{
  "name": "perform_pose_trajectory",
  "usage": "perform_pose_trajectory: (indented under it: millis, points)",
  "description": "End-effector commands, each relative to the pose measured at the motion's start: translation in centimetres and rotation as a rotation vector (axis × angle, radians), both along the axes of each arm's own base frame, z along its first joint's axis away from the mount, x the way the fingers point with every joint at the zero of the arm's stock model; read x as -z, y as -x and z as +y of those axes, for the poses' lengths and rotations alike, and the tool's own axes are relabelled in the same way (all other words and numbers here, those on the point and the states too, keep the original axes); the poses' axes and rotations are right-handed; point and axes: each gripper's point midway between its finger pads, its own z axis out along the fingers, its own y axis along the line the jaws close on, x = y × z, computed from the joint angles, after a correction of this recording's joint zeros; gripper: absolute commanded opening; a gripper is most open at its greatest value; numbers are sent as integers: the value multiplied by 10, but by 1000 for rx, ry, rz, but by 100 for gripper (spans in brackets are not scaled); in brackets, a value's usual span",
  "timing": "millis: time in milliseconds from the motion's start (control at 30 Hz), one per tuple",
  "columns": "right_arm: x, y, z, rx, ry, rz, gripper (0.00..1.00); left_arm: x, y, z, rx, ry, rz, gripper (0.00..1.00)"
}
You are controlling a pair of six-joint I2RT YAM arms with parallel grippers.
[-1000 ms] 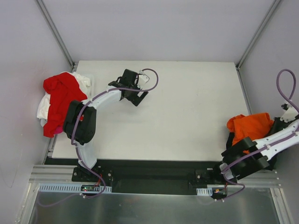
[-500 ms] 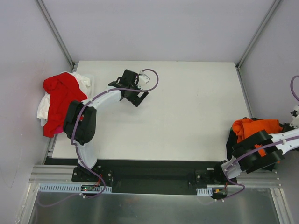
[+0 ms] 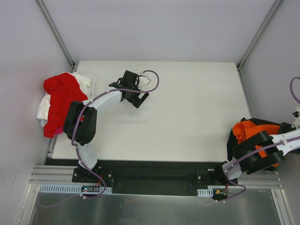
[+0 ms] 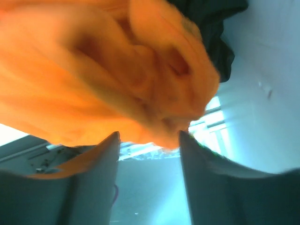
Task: Fold and stack the t-shirts
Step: Put the neatly folded tshirt into the corner of the board with the right arm
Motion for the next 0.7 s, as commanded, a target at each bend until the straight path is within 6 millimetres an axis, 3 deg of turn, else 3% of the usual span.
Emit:
perform_pose_trajectory:
  millis: [0, 100, 200, 433, 467, 533, 567, 667]
  points:
    - [-23, -24, -25, -58, 194, -88, 65, -13, 4, -9, 13, 42, -19, 99]
    - [-27, -29, -18, -72, 207, -107, 73, -12, 5, -10, 14, 46, -13, 99]
    - [-30, -35, -11, -95, 223, -117, 75, -11, 6, -9, 14, 45, -11, 99]
    - [-57, -50, 10, -165, 350, -144, 79, -20, 5, -8, 5, 46, -32, 99]
    - [-68, -49, 14, -162, 410, -155, 85, -21, 4, -7, 5, 47, -37, 99]
    - [-66, -57, 27, -212, 450, -154, 88, -29, 4, -8, 3, 56, -53, 99]
    - [-74, -56, 29, -210, 511, -161, 92, -31, 4, -7, 2, 53, -58, 99]
    - [-64, -66, 48, -257, 482, -169, 99, -42, 1, -3, -8, 40, -94, 99]
